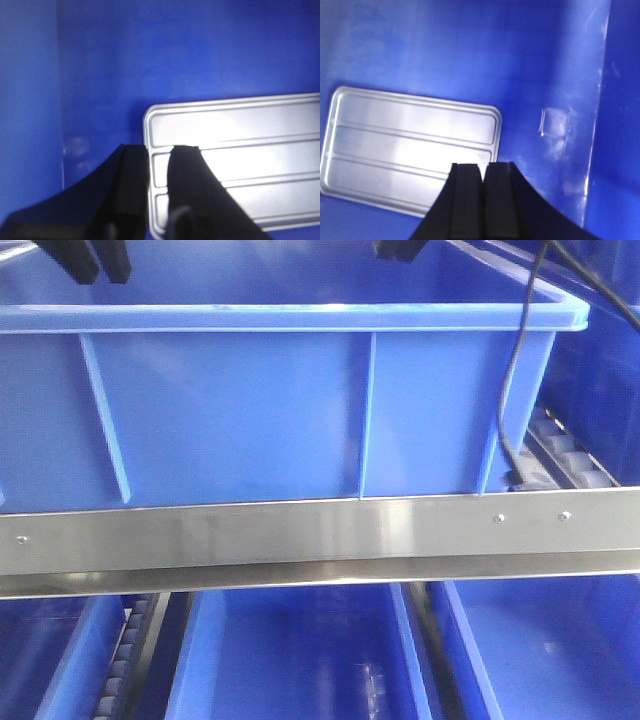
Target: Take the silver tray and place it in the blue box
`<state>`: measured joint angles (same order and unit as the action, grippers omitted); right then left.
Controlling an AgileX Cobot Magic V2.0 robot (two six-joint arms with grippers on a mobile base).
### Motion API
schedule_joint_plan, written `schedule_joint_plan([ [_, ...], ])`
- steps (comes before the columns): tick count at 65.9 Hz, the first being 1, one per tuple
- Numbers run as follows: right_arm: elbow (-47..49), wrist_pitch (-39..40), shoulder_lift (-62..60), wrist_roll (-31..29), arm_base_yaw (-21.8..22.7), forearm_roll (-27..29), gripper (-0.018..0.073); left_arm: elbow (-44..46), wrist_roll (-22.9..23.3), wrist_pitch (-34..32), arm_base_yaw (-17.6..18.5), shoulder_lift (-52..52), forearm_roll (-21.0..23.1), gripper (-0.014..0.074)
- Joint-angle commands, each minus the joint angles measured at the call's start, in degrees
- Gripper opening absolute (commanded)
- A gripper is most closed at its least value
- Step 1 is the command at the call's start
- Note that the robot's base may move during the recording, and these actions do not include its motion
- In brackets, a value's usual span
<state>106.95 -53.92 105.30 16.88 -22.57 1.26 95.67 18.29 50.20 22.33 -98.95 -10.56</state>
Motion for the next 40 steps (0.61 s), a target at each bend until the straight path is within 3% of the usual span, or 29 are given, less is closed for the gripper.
schedule_joint_plan([
  [1,2.22,5.56,-2.93,-0.70,-0.07,-0.19,0.0057,2.36,0.03,-5.15,-0.01,2.95,1.92,-0.0003],
  [12,2.05,5.78,-4.29,-0.70,-0.07,0.63,0.0057,2.62,0.03,-6.61,-1.92,4.37,12.24,-0.0006],
  [24,-1.91,13.20,-9.29,-3.29,-0.43,0.70,0.0057,-7.78,-0.07,-15.97,-1.91,13.04,11.41,-0.0006],
  [40,-25.29,33.31,-24.68,-10.74,-2.81,0.70,0.0057,-33.88,-0.07,-35.68,-1.91,31.67,11.41,-0.0006],
])
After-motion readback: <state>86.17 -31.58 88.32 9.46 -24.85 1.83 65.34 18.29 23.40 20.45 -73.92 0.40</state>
